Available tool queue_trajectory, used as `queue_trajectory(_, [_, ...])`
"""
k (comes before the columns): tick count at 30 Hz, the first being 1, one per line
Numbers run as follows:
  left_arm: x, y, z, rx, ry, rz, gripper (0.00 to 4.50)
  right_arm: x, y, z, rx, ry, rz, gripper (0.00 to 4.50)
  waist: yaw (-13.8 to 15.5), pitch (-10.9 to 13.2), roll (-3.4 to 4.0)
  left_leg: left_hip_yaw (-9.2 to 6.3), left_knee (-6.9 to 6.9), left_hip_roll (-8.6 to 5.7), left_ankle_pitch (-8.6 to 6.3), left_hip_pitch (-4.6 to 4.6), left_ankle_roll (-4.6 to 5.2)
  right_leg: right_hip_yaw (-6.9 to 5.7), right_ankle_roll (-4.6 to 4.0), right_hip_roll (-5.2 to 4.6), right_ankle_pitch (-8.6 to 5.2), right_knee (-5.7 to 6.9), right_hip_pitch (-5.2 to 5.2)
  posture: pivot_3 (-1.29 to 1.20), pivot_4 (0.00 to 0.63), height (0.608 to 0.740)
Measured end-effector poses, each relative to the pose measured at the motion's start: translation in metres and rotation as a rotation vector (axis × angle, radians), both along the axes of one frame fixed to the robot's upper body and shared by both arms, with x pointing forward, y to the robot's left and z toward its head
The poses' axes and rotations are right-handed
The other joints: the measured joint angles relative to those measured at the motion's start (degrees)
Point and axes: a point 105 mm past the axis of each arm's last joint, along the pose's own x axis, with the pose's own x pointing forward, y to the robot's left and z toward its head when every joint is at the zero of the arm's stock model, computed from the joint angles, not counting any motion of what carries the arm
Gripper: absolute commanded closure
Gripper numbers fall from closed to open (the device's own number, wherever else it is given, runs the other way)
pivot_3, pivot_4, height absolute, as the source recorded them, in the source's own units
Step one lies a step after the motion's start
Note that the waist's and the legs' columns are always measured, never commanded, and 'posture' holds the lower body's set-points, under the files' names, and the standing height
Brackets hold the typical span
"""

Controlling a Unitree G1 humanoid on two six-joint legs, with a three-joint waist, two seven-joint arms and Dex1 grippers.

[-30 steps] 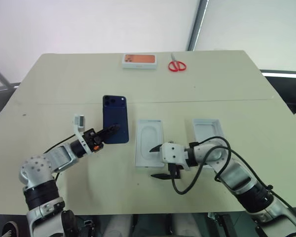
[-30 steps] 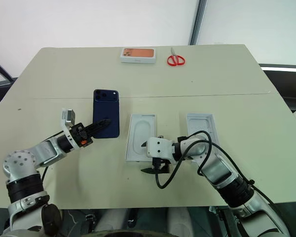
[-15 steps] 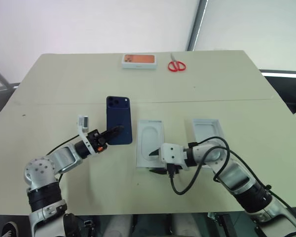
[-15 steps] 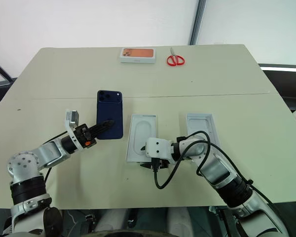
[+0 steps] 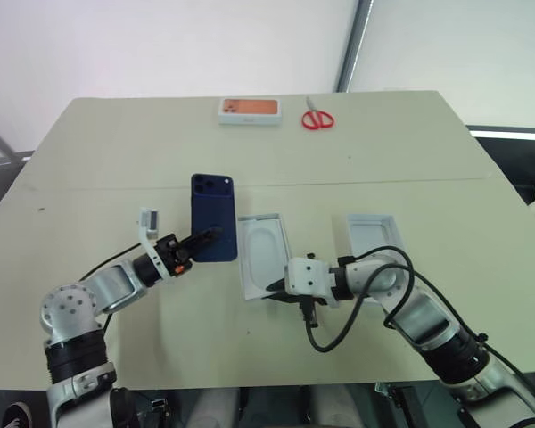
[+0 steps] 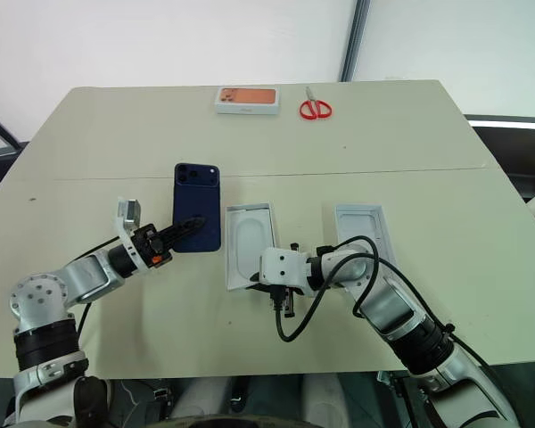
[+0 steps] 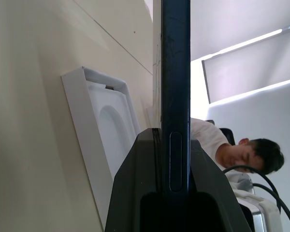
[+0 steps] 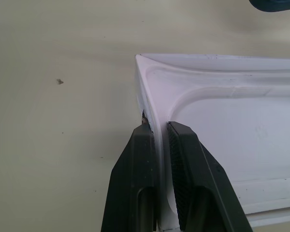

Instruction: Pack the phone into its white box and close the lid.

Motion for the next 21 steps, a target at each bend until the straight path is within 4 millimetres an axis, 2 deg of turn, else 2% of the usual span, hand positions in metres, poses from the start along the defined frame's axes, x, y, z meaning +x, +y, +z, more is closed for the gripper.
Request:
queue_trajectory(8, [0.001, 0.005, 0.003, 0.0, -0.004, 0.003, 4.5, 0.016, 0.033, 0.002, 0.062, 0.059, -0.123, 4.15, -0.1, -0.01, 0.0, -0.01, -0.01, 0.01, 0.01, 0.02, -0.01, 0.02, -0.01, 0.03, 0.01, 0.02, -0.05, 0.0, 0.15, 0.74])
queue_trajectory(14, [0.003, 0.005, 0.002, 0.004, -0.002, 0.009, 4.5, 0.021, 0.034, 0.003, 0.032, 0.05, -0.154, 4.15, 0.09, -0.03, -0.02, -0.02, 0.01, -0.01, 0.0, 0.08, -0.01, 0.01, -0.01, 0.02, 0.01, 0.0, -0.12, 0.0, 0.15, 0.74])
queue_trajectory(15, [0.003, 0.004, 0.001, 0.006, 0.001, 0.003, 4.5, 0.021, 0.034, 0.003, 0.034, 0.052, -0.153, 3.49, 0.09, -0.03, -0.02, -0.02, 0.01, -0.01, 0.0, 0.08, -0.01, 0.01, -0.01, 0.02, 0.01, 0.0, -0.12, 0.0, 0.15, 0.74])
queue_trajectory(19, [0.002, 0.002, 0.0, 0.006, 0.005, -0.005, 4.5, 0.019, 0.034, 0.003, 0.038, 0.099, -0.152, 1.6, 0.05, -0.03, -0.02, -0.02, -0.01, -0.02, 0.0, 0.06, -0.01, 0.01, -0.01, 0.01, 0.01, 0.0, -0.11, 0.0, 0.15, 0.74])
queue_trajectory(21, [0.002, 0.003, 0.0, 0.006, 0.003, -0.005, 4.5, 0.016, 0.035, 0.004, 0.053, 0.144, -0.15, 1.6, 0.04, -0.03, -0.02, -0.02, -0.01, -0.01, 0.0, 0.06, -0.01, 0.01, -0.01, 0.01, 0.01, 0.0, -0.11, 0.0, 0.15, 0.74])
